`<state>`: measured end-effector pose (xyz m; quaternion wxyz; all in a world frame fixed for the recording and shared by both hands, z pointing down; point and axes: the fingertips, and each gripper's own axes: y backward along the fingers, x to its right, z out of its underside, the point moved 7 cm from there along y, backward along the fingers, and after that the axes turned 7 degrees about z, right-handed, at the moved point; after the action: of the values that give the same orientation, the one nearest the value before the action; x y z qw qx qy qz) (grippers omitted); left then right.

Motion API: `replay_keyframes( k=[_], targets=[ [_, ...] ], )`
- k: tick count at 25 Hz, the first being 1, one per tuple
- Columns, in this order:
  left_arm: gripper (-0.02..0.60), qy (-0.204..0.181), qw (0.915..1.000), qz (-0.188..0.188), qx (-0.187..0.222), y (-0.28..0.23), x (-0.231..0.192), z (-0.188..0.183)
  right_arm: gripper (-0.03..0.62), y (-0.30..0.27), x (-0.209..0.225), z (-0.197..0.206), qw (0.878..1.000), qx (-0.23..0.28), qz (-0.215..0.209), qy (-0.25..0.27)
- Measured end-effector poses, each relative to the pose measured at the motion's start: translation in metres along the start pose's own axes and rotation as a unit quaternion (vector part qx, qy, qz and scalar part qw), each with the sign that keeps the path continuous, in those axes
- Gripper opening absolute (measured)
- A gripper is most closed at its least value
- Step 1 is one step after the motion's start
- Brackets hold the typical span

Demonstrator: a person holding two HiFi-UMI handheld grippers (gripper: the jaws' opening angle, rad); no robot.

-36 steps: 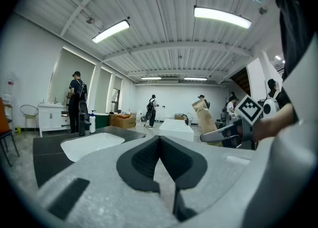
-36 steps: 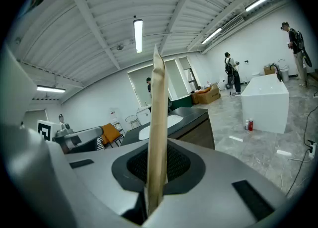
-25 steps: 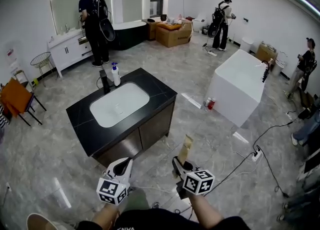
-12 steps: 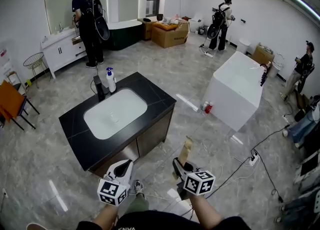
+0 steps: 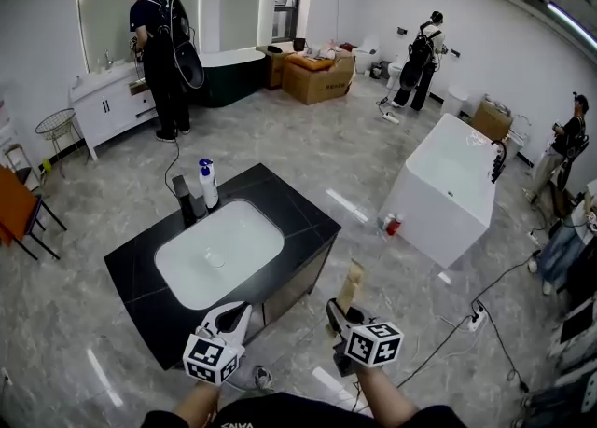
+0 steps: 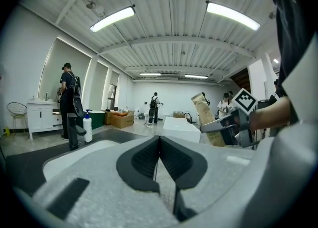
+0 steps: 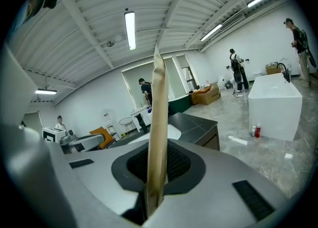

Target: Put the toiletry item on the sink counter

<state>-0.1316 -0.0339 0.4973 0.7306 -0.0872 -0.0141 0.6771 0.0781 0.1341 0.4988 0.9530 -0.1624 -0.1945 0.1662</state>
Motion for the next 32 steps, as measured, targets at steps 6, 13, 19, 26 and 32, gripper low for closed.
replay_keyframes(
  k=[6, 13, 19, 26, 32],
  targets=[
    [0.009, -0.004, 0.9998, 0.019, -0.008, -0.029, -0.05, -0.008, 0.023, -0.047, 0.002, -0.016, 1.0, -0.003, 0.016, -0.005],
    [0.009, 0.008, 0.9994, 0.026, -0.02, -0.059, -0.078, -0.004, 0.023, -0.083, 0.019, -0.026, 0.999, -0.016, 0.027, -0.01],
    [0.009, 0.015, 0.9995, -0.004, -0.027, -0.087, -0.098, -0.007, 0.023, -0.133, 0.042, -0.045, 1.0, -0.031, 0.002, -0.005],
    [0.009, 0.029, 0.997, -0.068, -0.022, -0.13, -0.132, -0.02, 0.022, -0.213, 0.072, -0.081, 0.996, -0.066, -0.048, 0.029],
    [0.009, 0.037, 0.9918, -0.12, -0.022, -0.162, -0.153, -0.027, 0.022, -0.278, 0.092, -0.106, 0.987, -0.106, -0.089, 0.081]
  ],
)
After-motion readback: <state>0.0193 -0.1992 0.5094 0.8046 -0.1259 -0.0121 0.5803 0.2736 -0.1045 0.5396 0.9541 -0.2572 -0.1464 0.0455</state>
